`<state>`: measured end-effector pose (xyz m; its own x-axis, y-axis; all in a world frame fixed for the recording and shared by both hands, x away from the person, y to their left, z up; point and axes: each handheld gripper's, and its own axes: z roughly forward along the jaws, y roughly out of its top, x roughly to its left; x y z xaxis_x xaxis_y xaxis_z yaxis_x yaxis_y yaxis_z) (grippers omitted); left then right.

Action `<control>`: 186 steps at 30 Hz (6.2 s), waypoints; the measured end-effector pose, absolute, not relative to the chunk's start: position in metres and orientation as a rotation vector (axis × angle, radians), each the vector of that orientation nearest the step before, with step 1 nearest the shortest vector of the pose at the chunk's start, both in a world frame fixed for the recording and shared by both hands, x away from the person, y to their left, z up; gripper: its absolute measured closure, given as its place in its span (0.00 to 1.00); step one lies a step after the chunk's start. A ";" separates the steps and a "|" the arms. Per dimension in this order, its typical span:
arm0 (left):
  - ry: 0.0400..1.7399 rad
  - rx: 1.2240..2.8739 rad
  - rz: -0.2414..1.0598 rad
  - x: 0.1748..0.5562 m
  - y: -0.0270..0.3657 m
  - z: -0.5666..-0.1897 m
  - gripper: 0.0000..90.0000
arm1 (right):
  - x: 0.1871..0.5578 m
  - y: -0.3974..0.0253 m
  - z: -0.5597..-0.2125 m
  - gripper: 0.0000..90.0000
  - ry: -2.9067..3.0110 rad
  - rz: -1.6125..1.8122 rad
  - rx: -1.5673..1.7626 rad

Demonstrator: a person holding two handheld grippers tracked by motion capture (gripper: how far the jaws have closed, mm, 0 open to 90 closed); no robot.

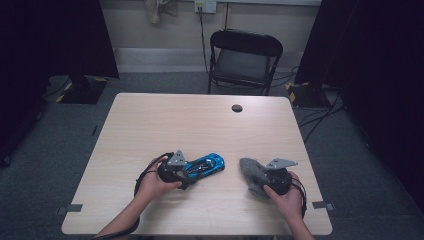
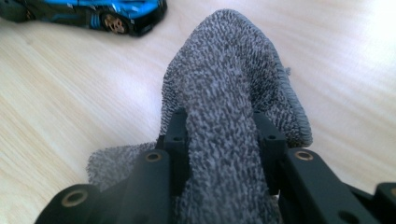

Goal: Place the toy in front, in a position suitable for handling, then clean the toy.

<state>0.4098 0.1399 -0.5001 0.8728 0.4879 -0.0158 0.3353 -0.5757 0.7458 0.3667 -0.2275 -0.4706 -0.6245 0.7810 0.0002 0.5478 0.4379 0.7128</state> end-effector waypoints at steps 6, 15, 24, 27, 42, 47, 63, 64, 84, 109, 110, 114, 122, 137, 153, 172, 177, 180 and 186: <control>0.590 2.229 0.237 0.410 0.140 -0.500 0.27 | 0.369 -0.226 -0.463 0.74 2.355 1.046 1.127; 0.591 2.229 0.242 0.410 0.141 -0.500 0.27 | 0.374 -0.203 -0.451 0.74 2.393 1.074 1.058; 0.591 2.230 0.242 0.410 0.141 -0.500 0.27 | 0.385 -0.181 -0.440 0.74 2.412 1.116 1.031; 0.592 2.230 0.243 0.409 0.140 -0.500 0.27 | 0.388 -0.180 -0.435 0.74 2.407 1.136 1.035; 0.591 2.231 0.245 0.409 0.140 -0.500 0.27 | 0.397 -0.163 -0.430 0.74 2.432 1.147 1.007; 0.591 2.231 0.245 0.409 0.140 -0.500 0.27 | 0.401 -0.158 -0.427 0.74 2.443 1.151 0.992; 0.598 2.230 0.249 0.408 0.140 -0.500 0.27 | 0.409 -0.118 -0.419 0.74 2.518 1.166 0.883; 0.599 2.229 0.249 0.408 0.140 -0.500 0.27 | 0.409 -0.116 -0.419 0.74 2.521 1.167 0.881; 0.597 2.230 0.248 0.408 0.140 -0.500 0.27 | 0.397 -0.047 -0.450 0.73 2.652 1.140 0.767; 0.599 2.230 0.247 0.408 0.140 -0.500 0.27 | 0.422 -0.086 -0.454 0.74 2.585 1.043 0.927; 0.600 2.229 0.247 0.408 0.140 -0.500 0.27 | 0.424 -0.090 -0.455 0.74 2.585 1.051 0.947; 0.600 2.229 0.248 0.408 0.140 -0.500 0.27 | 0.429 -0.099 -0.457 0.74 2.573 1.056 0.994; 0.599 2.229 0.249 0.408 0.140 -0.500 0.27 | 0.438 -0.110 -0.460 0.74 2.566 1.047 1.057; 0.599 2.228 0.248 0.408 0.140 -0.500 0.27 | 0.442 -0.123 -0.456 0.74 2.534 0.966 1.097; 0.598 2.230 0.248 0.408 0.140 -0.500 0.27 | 0.407 -0.068 -0.443 0.74 2.633 1.123 0.852; 0.598 2.230 0.250 0.408 0.140 -0.500 0.27 | 0.404 -0.053 -0.448 0.74 2.667 1.035 0.777; 0.598 2.229 0.250 0.408 0.140 -0.500 0.27 | 0.409 -0.062 -0.448 0.74 2.648 1.022 0.808; 0.600 2.229 0.249 0.408 0.140 -0.500 0.27 | 0.414 -0.072 -0.449 0.74 2.629 1.019 0.849; 0.599 2.229 0.249 0.408 0.140 -0.500 0.27 | 0.424 -0.089 -0.453 0.74 2.616 1.025 0.930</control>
